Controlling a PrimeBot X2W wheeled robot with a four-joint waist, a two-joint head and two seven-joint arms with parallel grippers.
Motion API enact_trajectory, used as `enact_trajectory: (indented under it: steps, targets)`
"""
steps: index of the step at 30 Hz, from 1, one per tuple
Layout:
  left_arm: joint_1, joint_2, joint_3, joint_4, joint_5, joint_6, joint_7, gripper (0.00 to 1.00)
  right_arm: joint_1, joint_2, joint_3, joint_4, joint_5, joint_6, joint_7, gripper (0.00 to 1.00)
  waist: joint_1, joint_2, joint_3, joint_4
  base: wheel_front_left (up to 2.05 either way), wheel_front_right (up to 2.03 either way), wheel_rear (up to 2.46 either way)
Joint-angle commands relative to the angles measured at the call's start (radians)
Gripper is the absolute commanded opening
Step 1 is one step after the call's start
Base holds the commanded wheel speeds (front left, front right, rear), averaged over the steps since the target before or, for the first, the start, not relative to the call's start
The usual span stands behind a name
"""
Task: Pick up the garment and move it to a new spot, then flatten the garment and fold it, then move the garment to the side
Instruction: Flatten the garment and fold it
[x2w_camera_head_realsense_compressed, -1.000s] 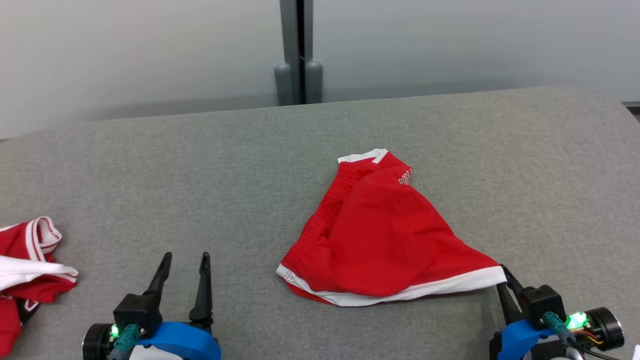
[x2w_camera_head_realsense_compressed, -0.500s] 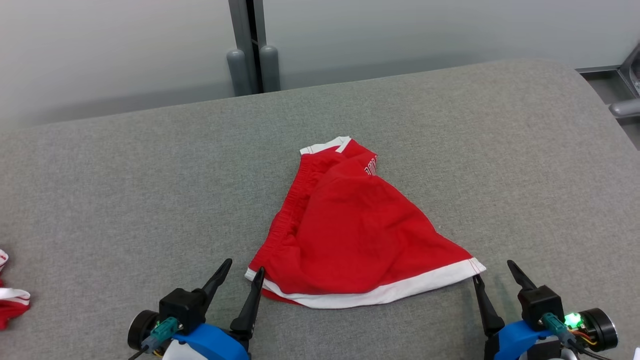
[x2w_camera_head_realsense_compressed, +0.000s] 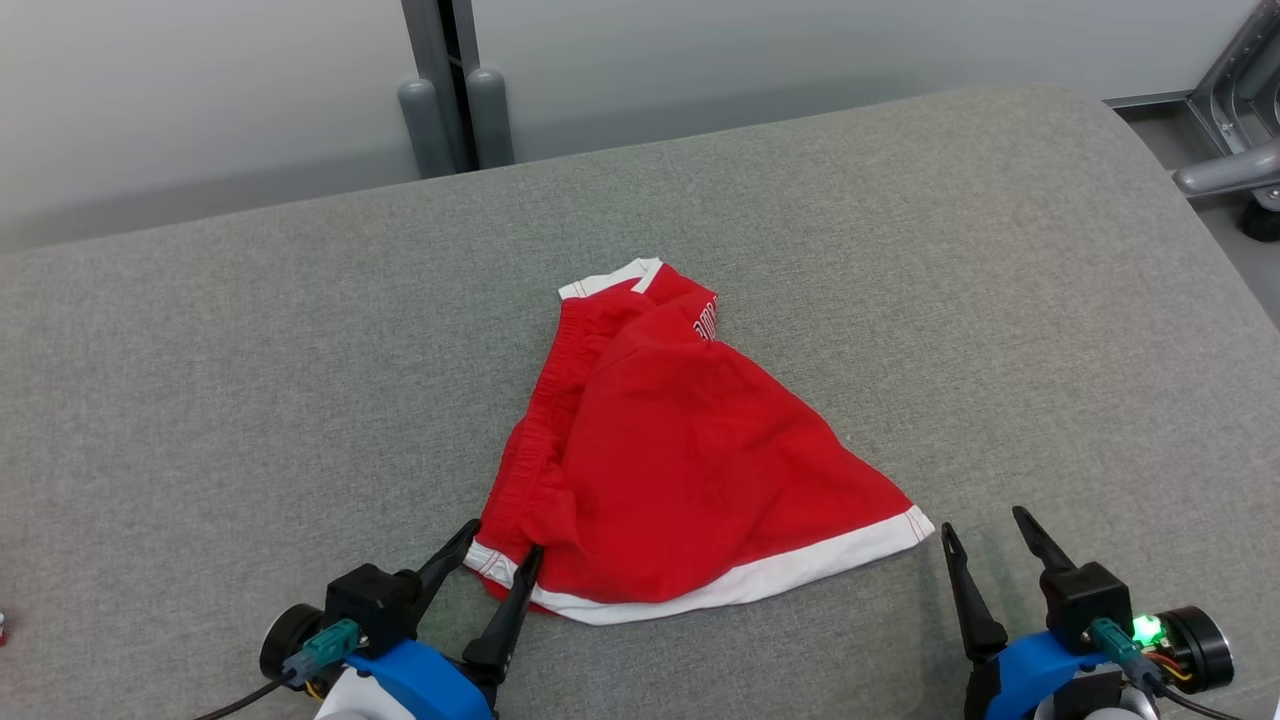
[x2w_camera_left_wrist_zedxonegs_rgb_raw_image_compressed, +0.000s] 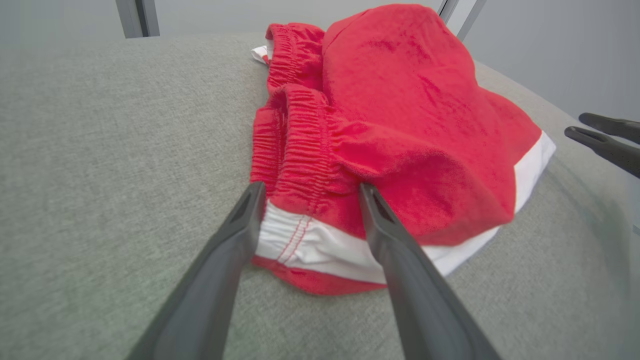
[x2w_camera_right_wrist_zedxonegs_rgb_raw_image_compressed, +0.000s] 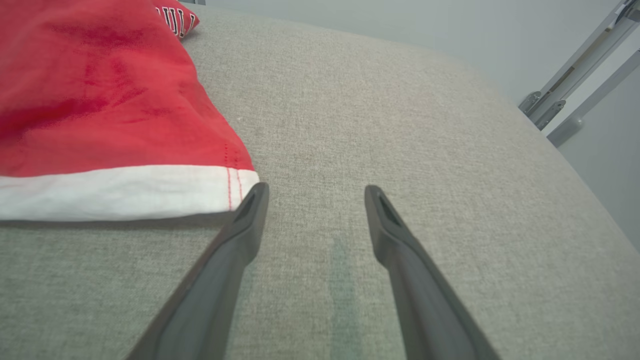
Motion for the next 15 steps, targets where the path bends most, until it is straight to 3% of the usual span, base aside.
enact_trajectory:
  steps: [1,2,3,4,8,15]
  targets:
    - [-0.021,0.009,-0.005,0.004,-0.012,-0.001,-0.003,0.95,0.006,-0.003,0.000,-0.006,0.006,0.000,-0.001,1.00,0.0000,-0.0001,0.000,-0.002,0.00,0.00,0.00]
    - [-0.024,0.013,-0.010,0.011,-0.015,-0.001,-0.003,0.95,0.006,-0.003,-0.001,-0.009,0.009,0.000,-0.001,1.00,0.0000,-0.0001,0.000,-0.004,0.00,0.00,0.00]
    - [-0.027,0.014,-0.014,0.014,-0.020,-0.001,-0.003,0.26,0.005,-0.003,-0.001,-0.012,0.013,0.000,-0.001,1.00,0.0000,-0.0001,0.001,-0.005,0.00,0.00,0.00]
    - [-0.030,0.011,-0.015,0.017,-0.031,-0.001,-0.003,0.00,0.003,-0.003,-0.001,-0.017,0.013,0.000,-0.001,1.00,0.0000,-0.0001,0.001,-0.005,0.00,0.00,0.00]
    - [-0.035,0.004,0.035,0.042,-0.038,-0.001,-0.003,0.00,0.001,-0.003,0.000,-0.042,0.027,0.000,-0.001,1.00,0.0000,-0.0001,0.000,0.000,0.00,0.00,0.00]
    - [-0.006,-0.040,0.224,0.115,0.029,-0.001,-0.003,0.00,-0.004,-0.003,0.030,-0.086,0.064,0.000,-0.001,1.00,0.0000,-0.0001,-0.002,0.031,0.00,0.00,0.00]
